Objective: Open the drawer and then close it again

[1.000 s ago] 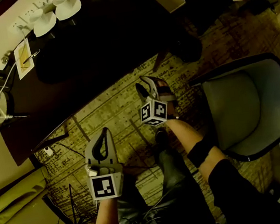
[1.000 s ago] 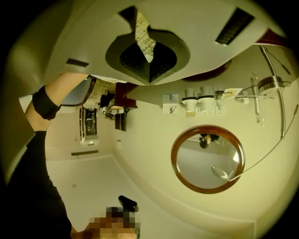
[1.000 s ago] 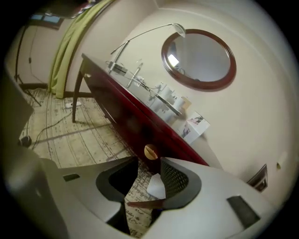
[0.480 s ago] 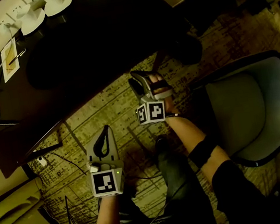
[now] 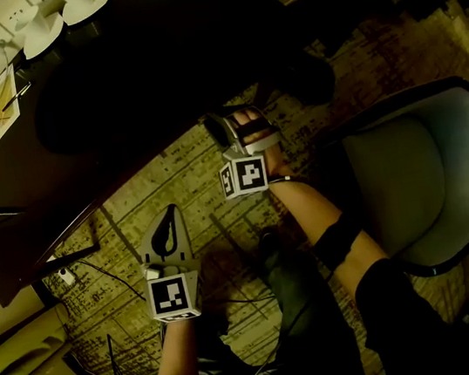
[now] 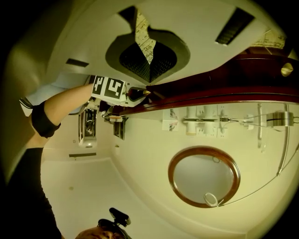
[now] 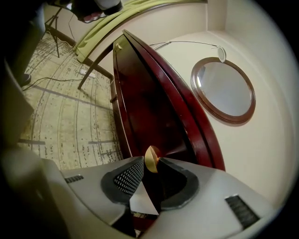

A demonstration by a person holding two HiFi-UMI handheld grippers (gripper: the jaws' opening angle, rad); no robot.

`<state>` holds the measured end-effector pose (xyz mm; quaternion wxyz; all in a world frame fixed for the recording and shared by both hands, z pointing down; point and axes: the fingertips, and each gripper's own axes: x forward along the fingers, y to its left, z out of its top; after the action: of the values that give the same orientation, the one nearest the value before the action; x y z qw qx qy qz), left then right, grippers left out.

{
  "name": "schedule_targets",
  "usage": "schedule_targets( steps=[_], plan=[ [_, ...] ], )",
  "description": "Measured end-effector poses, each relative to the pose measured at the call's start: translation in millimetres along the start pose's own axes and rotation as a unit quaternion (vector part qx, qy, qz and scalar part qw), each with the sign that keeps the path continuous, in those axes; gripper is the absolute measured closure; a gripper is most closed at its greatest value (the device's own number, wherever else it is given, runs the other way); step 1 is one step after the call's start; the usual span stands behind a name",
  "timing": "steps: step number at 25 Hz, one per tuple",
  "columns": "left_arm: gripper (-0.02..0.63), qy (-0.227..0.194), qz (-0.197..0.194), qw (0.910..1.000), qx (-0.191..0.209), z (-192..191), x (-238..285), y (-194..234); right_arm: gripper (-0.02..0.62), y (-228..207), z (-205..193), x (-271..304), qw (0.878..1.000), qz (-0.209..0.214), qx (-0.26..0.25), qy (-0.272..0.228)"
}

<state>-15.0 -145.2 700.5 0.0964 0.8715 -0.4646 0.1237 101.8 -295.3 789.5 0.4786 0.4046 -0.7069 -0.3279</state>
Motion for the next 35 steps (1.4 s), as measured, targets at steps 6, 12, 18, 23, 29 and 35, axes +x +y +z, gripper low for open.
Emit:
schedule_targets(
  steps=[6,12,18,23,29,35],
  plan=[
    [0.606,-0.002,-0.001,1.0000,-0.001,-8.0,-3.8,1.6,0.520,-0.4,2.4,-0.6,0.999,-0.022,-0.034,-0.006],
    [0.606,-0.004,0.001,1.0000,-0.003,-6.5,-14.0,4.9,0.523,3.8,0.9,-10.0,0.998,-0.024,-0.054,-0.003],
    [0.606,-0.006,-0.004,0.9999,-0.008,0.5,-29.7,3.0,0.523,15.9,-5.8,-38.3,0.998,-0.028,-0.061,0.007],
    [0.606,0.000,-0.022,0.9997,-0.006,7.0,-49.3,-9.4,0.523,29.6,-5.3,-72.9,0.998,-0.014,-0.061,0.016],
    [0.606,0.006,-0.060,0.9982,0.000,22.8,-77.6,-39.0,0.522,57.1,-14.5,-135.4,0.997,0.008,-0.061,0.039],
    [0.606,0.026,-0.099,0.9947,0.008,36.3,-97.7,-64.9,0.518,81.2,-24.4,-196.6,0.996,0.029,-0.054,0.070]
  ],
)
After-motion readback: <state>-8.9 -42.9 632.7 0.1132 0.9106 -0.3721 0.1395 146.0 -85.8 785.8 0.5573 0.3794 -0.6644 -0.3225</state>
